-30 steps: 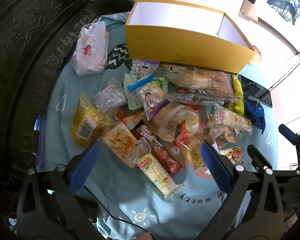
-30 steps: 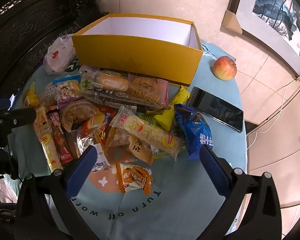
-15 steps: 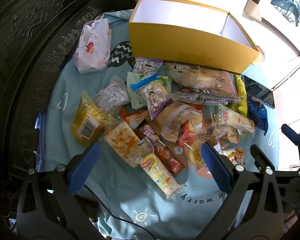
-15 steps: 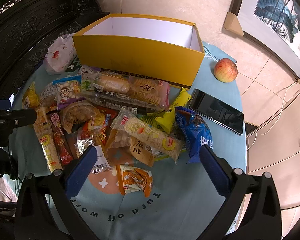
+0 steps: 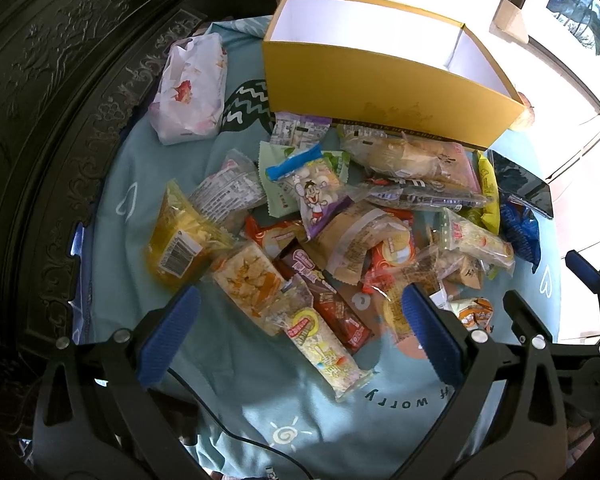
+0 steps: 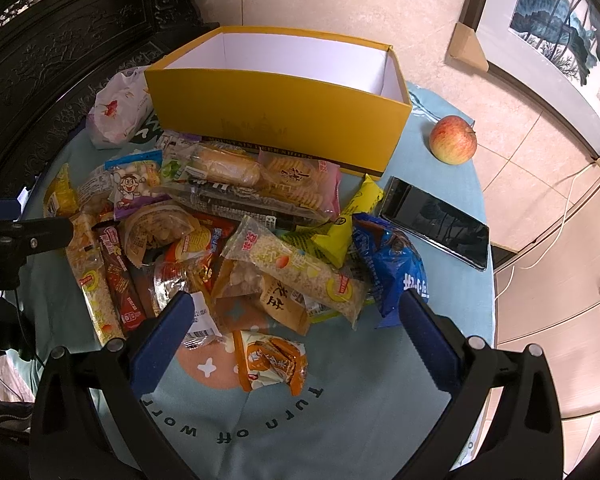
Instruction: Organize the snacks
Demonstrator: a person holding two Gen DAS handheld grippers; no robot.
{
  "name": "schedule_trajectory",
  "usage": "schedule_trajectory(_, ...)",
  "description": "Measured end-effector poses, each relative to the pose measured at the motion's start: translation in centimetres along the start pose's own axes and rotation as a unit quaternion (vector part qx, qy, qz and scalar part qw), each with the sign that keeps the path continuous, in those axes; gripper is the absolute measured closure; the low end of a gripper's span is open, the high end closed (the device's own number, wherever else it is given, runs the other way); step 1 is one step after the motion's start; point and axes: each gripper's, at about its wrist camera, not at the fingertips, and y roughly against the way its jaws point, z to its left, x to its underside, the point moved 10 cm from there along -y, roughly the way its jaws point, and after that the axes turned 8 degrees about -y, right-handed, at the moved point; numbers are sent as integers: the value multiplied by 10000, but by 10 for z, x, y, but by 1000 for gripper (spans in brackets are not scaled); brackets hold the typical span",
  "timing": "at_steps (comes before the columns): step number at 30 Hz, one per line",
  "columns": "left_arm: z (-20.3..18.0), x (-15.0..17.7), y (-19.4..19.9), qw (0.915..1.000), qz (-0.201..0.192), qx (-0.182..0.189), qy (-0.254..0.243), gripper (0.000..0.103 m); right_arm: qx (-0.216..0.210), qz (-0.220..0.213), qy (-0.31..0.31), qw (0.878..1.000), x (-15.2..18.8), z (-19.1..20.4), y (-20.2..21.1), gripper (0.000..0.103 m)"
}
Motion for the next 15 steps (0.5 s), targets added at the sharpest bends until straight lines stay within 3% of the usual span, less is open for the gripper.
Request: schedule_trajectory(15, 1, 2, -2, 10000, 21, -11, 10, 2, -6, 15, 0, 10000, 0, 0, -2, 1)
